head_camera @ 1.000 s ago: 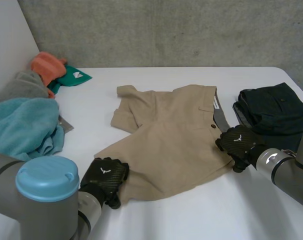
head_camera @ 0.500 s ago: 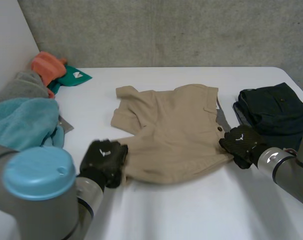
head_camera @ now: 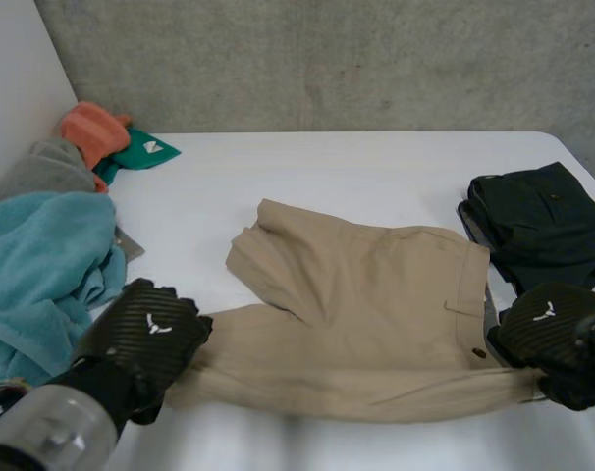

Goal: Fold the laundry.

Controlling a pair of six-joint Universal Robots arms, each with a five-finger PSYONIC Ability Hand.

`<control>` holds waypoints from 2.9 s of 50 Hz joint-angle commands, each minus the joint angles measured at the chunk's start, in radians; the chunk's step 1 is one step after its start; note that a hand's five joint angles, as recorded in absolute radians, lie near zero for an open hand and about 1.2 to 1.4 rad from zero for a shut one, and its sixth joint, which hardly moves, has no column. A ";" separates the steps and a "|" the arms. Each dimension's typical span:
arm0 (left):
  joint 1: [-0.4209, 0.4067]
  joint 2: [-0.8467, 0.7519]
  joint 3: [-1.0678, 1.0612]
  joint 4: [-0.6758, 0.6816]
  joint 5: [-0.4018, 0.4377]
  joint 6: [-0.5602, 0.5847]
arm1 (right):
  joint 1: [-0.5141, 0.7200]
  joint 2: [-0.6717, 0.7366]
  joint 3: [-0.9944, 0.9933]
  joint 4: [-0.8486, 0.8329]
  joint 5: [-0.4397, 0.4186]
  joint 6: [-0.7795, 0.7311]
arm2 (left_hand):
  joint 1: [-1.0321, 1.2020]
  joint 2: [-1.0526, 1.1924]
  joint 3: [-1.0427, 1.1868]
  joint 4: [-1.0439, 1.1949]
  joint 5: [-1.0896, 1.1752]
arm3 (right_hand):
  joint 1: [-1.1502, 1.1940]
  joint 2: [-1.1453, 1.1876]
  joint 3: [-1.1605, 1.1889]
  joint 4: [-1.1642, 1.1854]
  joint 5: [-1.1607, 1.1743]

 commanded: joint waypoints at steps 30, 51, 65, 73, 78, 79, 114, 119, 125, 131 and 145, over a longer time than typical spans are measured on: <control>0.132 -0.908 0.676 0.883 0.151 0.247 | 0.175 0.673 -0.517 -0.817 0.304 0.260 | 0.313 0.208 0.208 0.197 0.254 | 0.459 0.228 0.220 0.208 0.231; 0.123 -0.778 0.530 1.029 0.144 0.141 | 0.193 0.528 -0.465 -0.795 0.347 0.429 | -0.909 -1.014 -1.014 -1.024 -0.968 | -0.763 -0.994 -1.002 -1.014 -0.991; 0.115 -0.436 0.171 0.810 0.154 -0.180 | 0.014 0.354 -0.209 -0.586 0.114 0.523 | -0.902 -1.007 -1.007 -1.018 -0.961 | -0.763 -0.994 -1.002 -1.014 -0.991; 0.120 -0.373 0.064 0.785 0.148 -0.200 | -0.134 0.357 -0.152 -0.626 -0.018 0.529 | -0.896 -1.001 -1.001 -1.012 -0.955 | -0.712 -0.942 -0.950 -0.962 -0.939; 0.120 -0.365 0.039 0.785 0.148 -0.206 | -0.186 0.383 -0.129 -0.632 -0.141 0.509 | -0.893 -0.998 -0.998 -1.009 -0.952 | -0.668 -0.898 -0.907 -0.918 -0.896; 0.120 -0.365 0.035 0.785 0.147 -0.208 | -0.200 0.389 -0.118 -0.632 -0.178 0.509 | -0.893 -0.998 -0.998 -1.009 -0.952 | -0.621 -0.852 -0.860 -0.872 -0.849; 0.134 -0.378 0.015 0.788 0.150 -0.251 | -0.278 0.575 -0.061 -1.040 -0.357 0.099 | -0.893 -0.998 -0.998 -1.009 -0.952 | -0.759 -0.989 -0.997 -1.009 -0.986; 0.135 -0.378 0.015 0.788 0.150 -0.251 | -0.280 0.607 -0.083 -1.043 -0.356 0.070 | -0.893 -0.998 -0.998 -1.009 -0.952 | -0.756 -0.986 -0.994 -1.006 -0.984; 0.135 -0.378 0.015 0.788 0.150 -0.252 | -0.283 0.639 -0.104 -1.101 -0.353 0.063 | -0.893 -0.998 -0.998 -1.009 -0.952 | -0.724 -0.954 -0.962 -0.974 -0.951; 0.135 -0.379 0.013 0.788 0.150 -0.252 | -0.281 0.667 -0.135 -1.166 -0.348 0.067 | -0.893 -0.998 -0.998 -1.009 -0.952 | -0.680 -0.910 -0.918 -0.930 -0.907; 0.135 -0.379 0.013 0.788 0.148 -0.252 | -0.276 0.830 -0.376 -1.178 -0.246 0.069 | -0.893 -0.998 -0.998 -1.009 -0.952 | -0.589 -0.819 -0.827 -0.839 -0.816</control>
